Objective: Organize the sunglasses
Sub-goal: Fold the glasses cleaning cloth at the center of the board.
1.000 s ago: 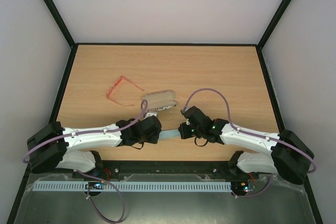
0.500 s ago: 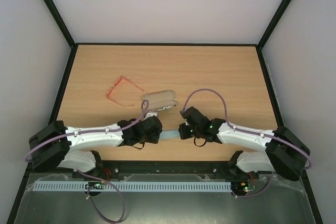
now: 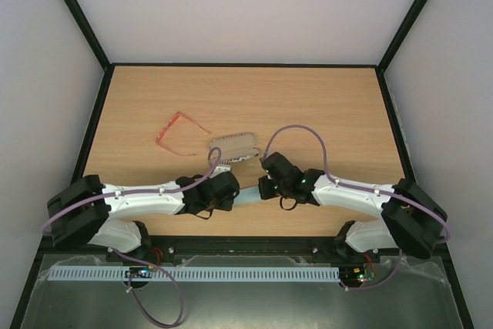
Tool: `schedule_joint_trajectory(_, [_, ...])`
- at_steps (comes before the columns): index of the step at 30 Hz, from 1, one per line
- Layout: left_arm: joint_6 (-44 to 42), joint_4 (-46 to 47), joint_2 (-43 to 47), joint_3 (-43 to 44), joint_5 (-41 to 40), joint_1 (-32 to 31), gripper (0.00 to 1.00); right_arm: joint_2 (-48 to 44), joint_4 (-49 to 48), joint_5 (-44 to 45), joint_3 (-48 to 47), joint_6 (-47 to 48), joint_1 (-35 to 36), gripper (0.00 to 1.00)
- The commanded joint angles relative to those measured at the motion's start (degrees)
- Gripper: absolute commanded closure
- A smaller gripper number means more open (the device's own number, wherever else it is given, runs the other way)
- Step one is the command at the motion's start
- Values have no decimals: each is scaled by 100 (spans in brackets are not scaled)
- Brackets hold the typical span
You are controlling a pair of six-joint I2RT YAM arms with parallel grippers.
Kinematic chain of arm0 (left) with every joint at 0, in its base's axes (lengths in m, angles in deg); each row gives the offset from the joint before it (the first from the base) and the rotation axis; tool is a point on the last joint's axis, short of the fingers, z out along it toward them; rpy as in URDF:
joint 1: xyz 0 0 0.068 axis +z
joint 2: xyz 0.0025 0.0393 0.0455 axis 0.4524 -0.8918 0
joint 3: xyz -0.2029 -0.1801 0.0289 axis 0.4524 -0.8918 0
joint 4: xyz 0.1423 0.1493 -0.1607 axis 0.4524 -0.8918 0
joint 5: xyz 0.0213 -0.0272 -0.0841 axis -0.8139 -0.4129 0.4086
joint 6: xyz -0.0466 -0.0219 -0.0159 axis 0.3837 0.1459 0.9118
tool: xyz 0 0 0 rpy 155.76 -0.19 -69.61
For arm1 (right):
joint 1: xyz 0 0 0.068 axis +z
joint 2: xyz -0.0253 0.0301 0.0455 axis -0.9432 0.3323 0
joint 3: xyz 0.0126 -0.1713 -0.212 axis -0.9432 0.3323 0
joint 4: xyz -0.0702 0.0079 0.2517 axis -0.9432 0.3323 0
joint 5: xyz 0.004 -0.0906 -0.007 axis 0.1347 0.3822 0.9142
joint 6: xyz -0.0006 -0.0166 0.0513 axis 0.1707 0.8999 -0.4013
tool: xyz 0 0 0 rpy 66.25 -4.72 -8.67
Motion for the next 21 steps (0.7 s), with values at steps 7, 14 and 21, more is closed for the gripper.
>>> schedule_joint_trajectory(7, [48, -110, -129, 140, -240, -22, 98, 199, 77, 268, -185, 138, 38, 99])
schedule_joint_trajectory(14, [18, -33, -216, 157, -242, -20, 98, 229, 25, 294, -110, 129, 36, 99])
schedule_joint_trajectory(21, [2, -26, -245, 210, -276, -13, 98, 254, -22, 339, -44, 121, 36, 99])
